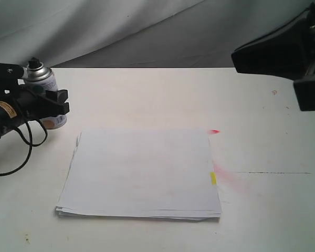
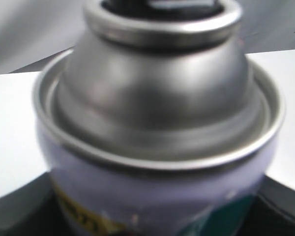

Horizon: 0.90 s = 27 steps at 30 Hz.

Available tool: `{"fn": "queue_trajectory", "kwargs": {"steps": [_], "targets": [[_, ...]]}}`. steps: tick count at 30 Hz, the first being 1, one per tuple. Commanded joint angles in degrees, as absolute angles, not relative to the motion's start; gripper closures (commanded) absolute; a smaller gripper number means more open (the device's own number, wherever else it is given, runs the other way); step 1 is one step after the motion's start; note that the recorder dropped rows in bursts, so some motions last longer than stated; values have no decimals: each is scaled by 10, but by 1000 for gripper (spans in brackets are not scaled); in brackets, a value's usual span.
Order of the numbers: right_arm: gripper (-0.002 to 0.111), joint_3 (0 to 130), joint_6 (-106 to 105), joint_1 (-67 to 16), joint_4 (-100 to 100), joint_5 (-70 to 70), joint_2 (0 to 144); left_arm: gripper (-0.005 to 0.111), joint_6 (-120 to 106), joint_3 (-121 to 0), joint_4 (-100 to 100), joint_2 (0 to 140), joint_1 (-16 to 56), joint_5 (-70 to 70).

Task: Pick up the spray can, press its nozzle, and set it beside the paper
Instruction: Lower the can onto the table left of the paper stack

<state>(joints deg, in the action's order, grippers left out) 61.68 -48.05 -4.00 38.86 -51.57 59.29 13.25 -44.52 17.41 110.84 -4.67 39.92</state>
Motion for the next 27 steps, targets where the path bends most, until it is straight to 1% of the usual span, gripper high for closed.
{"fn": "queue_trajectory", "kwargs": {"steps": [1,8,27], "targets": [[108,614,-481,-39,388,-497,589,107,101,-443,152,1118,-47,440],[108,614,-481,-39,388,-469,589,107,105,-444,152,1135,-47,436],[108,614,-481,-39,388,-459,589,107,150,-444,156,1152,-47,405]]}}
